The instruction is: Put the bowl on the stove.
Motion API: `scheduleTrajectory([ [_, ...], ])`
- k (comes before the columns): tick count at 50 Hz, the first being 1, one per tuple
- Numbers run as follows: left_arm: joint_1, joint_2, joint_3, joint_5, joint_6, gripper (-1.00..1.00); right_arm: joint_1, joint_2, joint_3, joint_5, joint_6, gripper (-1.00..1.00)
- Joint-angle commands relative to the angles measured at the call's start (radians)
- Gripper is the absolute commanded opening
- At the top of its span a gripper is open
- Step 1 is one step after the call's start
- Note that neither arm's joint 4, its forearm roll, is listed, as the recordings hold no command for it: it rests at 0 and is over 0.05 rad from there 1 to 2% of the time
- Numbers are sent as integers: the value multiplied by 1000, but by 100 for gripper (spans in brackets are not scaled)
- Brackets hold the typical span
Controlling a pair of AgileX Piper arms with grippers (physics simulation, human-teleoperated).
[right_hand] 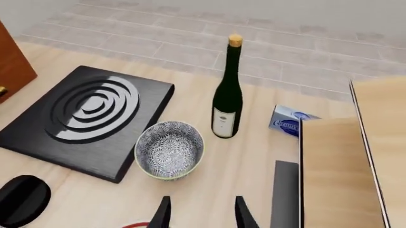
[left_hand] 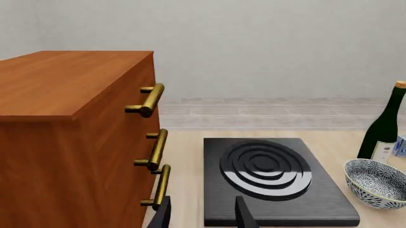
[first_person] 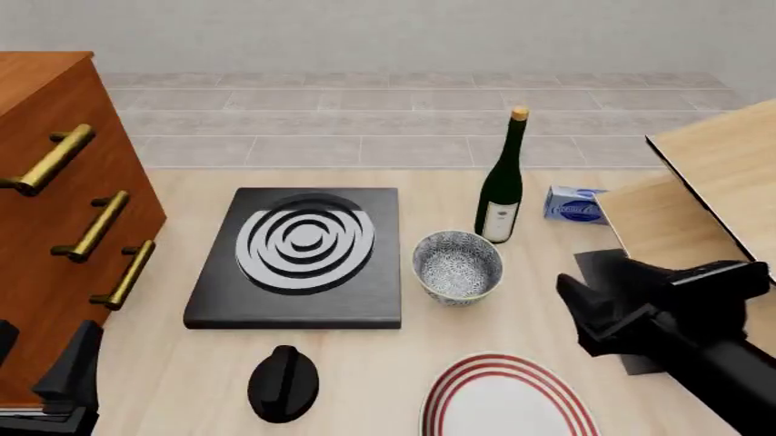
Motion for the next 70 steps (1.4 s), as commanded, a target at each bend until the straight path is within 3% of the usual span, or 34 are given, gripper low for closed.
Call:
scheduleTrajectory([
  [1,0,0,0,0,0,100,10,174,-65,-37,4,100],
  [8,0,0,0,0,0,100,38,326,-170,-27,19,100],
  [9,0,0,0,0,0,100,58,337,-182,-25,82,100],
  [12,0,0,0,0,0,100,52,358,-196,-27,67,100],
  [14,0,0,0,0,0,100,76,385,-211,-25,122,100],
  [15,0,0,0,0,0,100,53,408,-228,-29,92,100],
  [17,0,0,0,0,0,100,52,418,-234,-29,86,100],
  [19,0,0,0,0,0,100,61,433,-244,-30,117,100],
  [21,0,0,0,0,0,100,43,456,-256,-31,88,100],
  [23,0,0,0,0,0,100,46,476,-264,-37,117,100],
  [31,0,0,0,0,0,100,16,526,-289,-45,95,100],
  [32,0,0,0,0,0,100,19,538,-292,-49,118,100],
  [43,0,0,0,0,0,100,11,622,-309,-89,116,100],
  [45,0,0,0,0,0,100,26,645,-314,-100,157,100],
  [50,0,0,0,0,0,100,9,700,-335,-118,113,100],
  [58,0,0,0,0,0,100,3,863,-391,-177,132,100],
  [70,0,0,0,0,0,100,-6,961,-429,-205,130,100],
])
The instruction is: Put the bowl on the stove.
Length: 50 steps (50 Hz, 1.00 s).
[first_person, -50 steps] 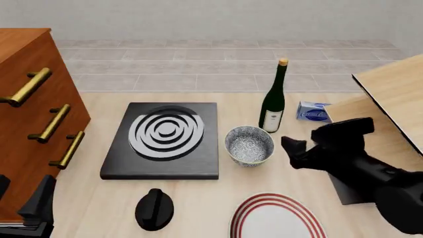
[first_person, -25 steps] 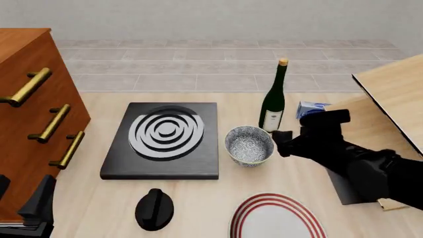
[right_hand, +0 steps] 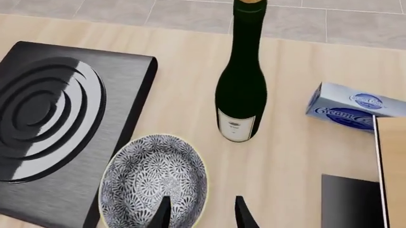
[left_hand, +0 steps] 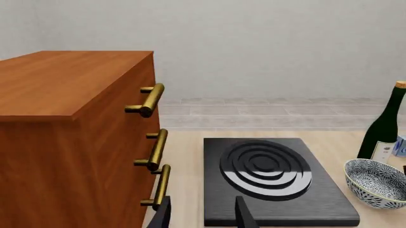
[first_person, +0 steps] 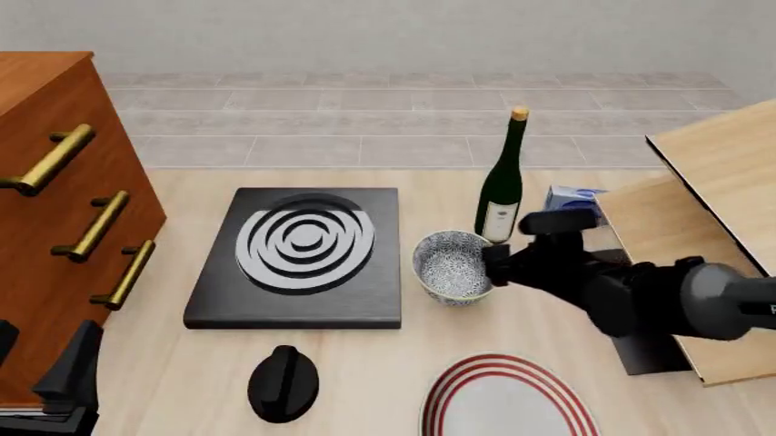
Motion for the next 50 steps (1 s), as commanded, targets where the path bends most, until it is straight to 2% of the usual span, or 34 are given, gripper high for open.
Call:
scheduleTrajectory([
  [1,0,0,0,0,0,100,-10,119,-43,-39,4,100],
  [5,0,0,0,0,0,100,-3,241,-87,-77,5,100],
  [34,0,0,0,0,0,100,18,305,-105,-103,9,100],
  [35,0,0,0,0,0,100,16,303,-104,-104,9,-100],
  [50,0,0,0,0,0,100,14,277,-89,-101,2,-100],
])
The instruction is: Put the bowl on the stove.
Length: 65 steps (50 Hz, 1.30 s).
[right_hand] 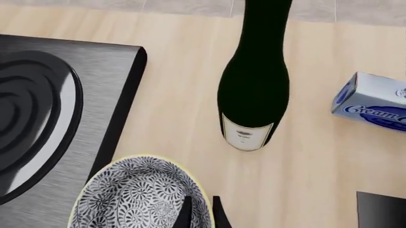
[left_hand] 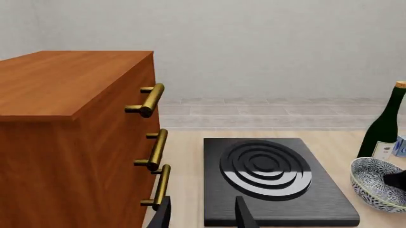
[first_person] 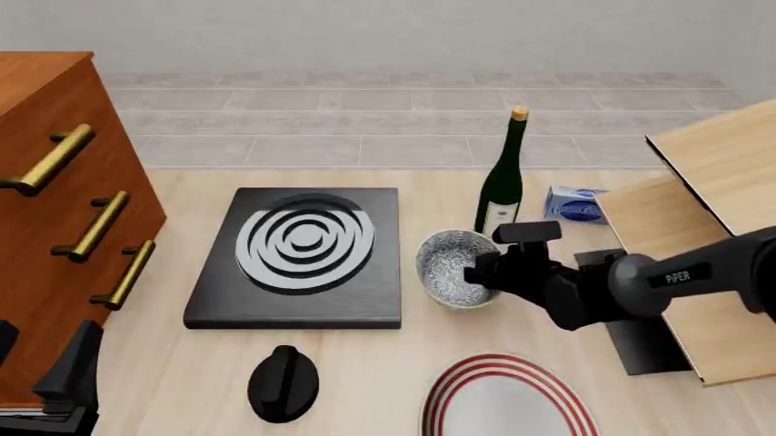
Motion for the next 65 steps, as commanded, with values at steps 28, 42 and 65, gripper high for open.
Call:
scheduleTrajectory([
  [28,0,0,0,0,0,100,26,-175,69,69,-3,-100],
  [42,0,0,0,0,0,100,52,-282,74,121,4,-100],
  [65,0,0,0,0,0,100,137,-396,-43,268,20,-100],
])
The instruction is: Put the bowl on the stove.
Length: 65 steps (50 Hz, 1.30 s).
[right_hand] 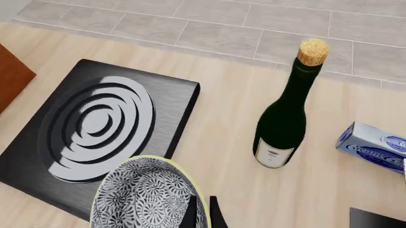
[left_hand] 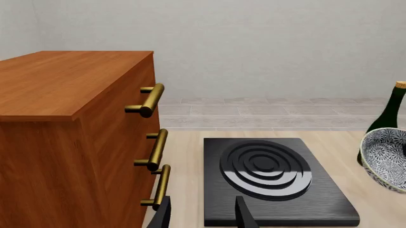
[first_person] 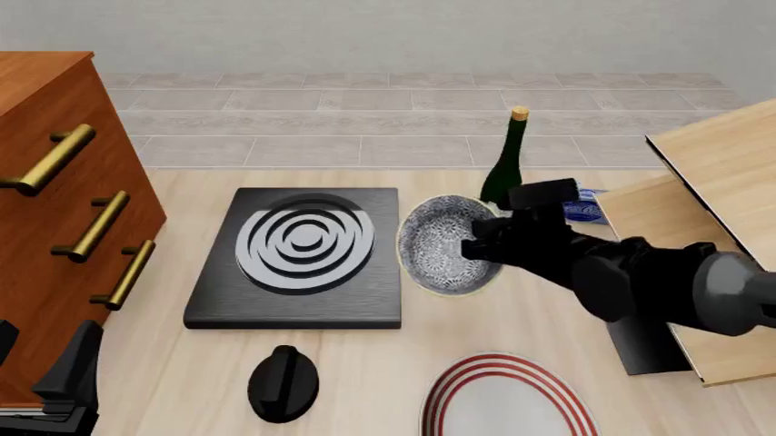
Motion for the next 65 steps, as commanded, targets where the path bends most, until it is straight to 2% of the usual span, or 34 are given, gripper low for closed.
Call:
scheduleTrajectory([
  [1,0,0,0,0,0,100,53,-38,-79,73,20,-100],
  [11,0,0,0,0,0,100,85,-1,-180,131,22,-100],
  [15,0,0,0,0,0,100,108,32,-237,154,53,-100],
  [28,0,0,0,0,0,100,158,132,-386,217,63,-100],
  [44,0,0,0,0,0,100,219,293,-568,269,137,-100],
  [47,0,0,0,0,0,100,230,319,-601,280,165,-100],
  [60,0,0,0,0,0,100,242,468,-825,371,201,-100],
  [65,0,0,0,0,0,100,240,533,-909,407,193,-100],
])
